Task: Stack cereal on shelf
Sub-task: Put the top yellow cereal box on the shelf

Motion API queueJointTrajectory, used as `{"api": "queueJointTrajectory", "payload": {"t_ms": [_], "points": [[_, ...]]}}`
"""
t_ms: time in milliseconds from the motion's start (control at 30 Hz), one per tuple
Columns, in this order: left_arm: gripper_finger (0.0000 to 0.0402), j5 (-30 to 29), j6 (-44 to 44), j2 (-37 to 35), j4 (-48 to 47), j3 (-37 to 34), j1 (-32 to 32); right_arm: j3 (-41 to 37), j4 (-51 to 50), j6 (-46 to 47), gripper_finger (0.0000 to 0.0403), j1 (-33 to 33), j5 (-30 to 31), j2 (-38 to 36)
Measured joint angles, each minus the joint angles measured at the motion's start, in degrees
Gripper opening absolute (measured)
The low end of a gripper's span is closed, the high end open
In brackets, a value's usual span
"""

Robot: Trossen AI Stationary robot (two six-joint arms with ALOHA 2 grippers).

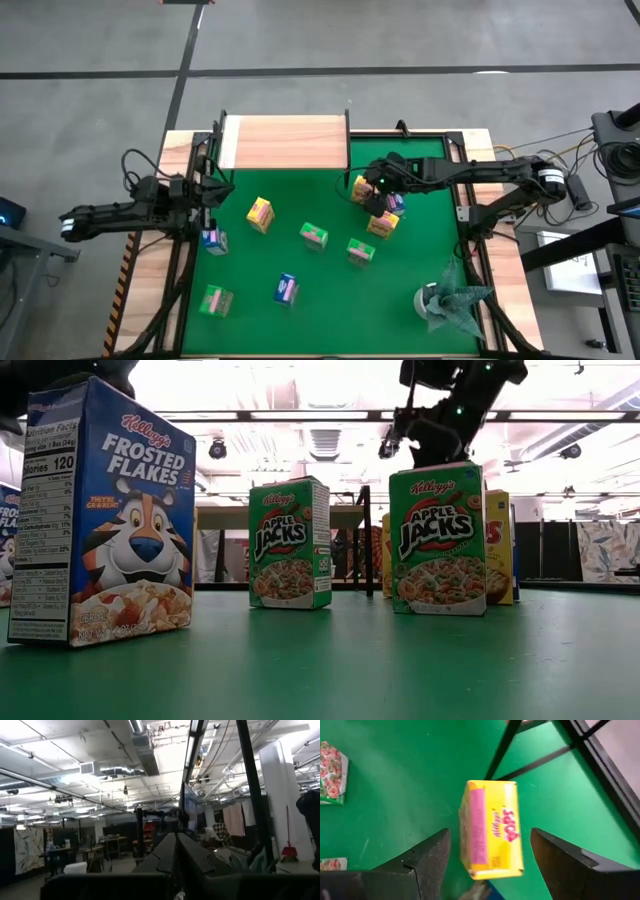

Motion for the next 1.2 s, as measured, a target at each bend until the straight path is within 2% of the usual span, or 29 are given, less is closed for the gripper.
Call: {"api": "queueJointTrajectory", "payload": {"t_ms": [233, 567, 767, 933, 1200], "points": [[0.0000, -0.04, 0.01, 0.00, -0.26, 1.48, 0.00, -2.23, 4.44, -1.10, 0.0258, -0.51, 0.70, 2.38], [0.0000, -0.09, 0.62, 0.04, -0.26, 1.72, 0.00, 1.64, 2.14, -2.69, 0.0227, -0.60, -0.04, 2.37], [0.0000, -0.11, 1.51, 0.04, -0.14, 1.72, 0.00, 3.52, -0.49, -4.09, 0.0245, -0.84, 0.14, 2.32], [0.0000, -0.15, 1.67, 0.11, 1.58, 1.72, 0.00, 1.84, -0.94, -4.58, 0.0262, -1.44, 0.18, 2.41], [0.0000, -0.17, 2.83, 0.11, 4.53, 1.70, 0.00, -0.47, -0.37, -5.67, 0.0256, -1.63, 0.16, 2.71]]}}
